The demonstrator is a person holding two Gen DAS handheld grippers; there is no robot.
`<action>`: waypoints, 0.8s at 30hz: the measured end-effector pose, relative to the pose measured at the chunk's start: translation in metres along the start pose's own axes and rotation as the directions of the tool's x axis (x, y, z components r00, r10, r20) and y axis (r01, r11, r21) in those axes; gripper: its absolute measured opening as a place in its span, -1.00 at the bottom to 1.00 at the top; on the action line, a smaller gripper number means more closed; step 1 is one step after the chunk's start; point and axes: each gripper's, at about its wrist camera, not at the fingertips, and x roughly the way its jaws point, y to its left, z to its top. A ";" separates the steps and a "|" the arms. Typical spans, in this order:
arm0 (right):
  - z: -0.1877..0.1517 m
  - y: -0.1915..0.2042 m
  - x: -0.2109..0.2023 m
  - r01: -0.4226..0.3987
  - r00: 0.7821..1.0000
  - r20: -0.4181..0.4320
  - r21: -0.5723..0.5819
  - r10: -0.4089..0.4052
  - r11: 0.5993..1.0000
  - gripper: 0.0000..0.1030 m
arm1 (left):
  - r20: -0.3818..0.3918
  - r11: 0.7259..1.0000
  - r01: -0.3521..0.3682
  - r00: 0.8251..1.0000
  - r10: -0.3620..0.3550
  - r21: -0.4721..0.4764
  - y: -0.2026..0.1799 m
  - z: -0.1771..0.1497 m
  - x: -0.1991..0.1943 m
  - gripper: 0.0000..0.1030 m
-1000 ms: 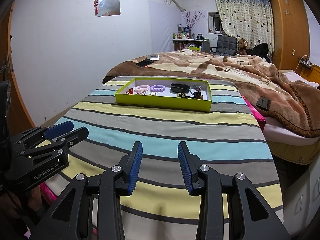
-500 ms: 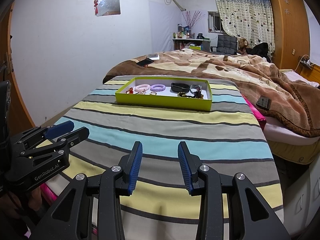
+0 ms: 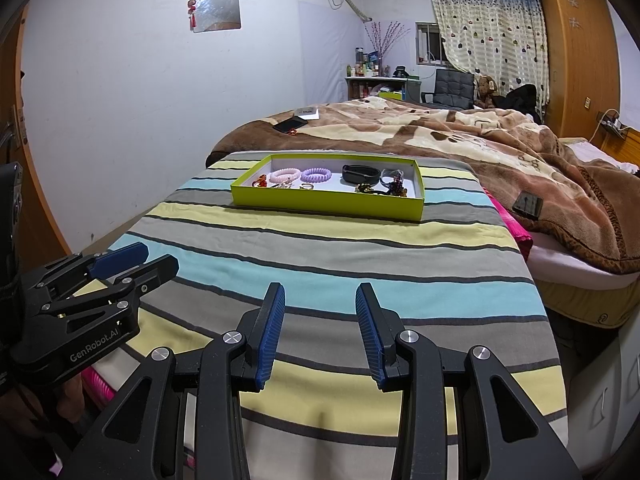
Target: Organize jewelry
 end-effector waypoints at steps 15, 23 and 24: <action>0.000 0.000 0.001 -0.001 1.000 -0.002 0.000 0.001 1.000 -0.26 | -0.009 1.000 0.007 1.000 -0.007 -0.001 0.000 -0.002 0.001 -0.15; 0.000 0.000 0.001 -0.001 1.000 -0.003 0.000 0.001 1.000 -0.26 | -0.011 1.000 0.011 1.000 -0.011 -0.003 0.000 -0.004 0.001 -0.15; 0.000 0.000 0.001 0.000 1.000 -0.003 0.001 0.000 1.000 -0.26 | -0.011 1.000 0.010 1.000 -0.010 -0.004 0.001 -0.004 0.001 -0.15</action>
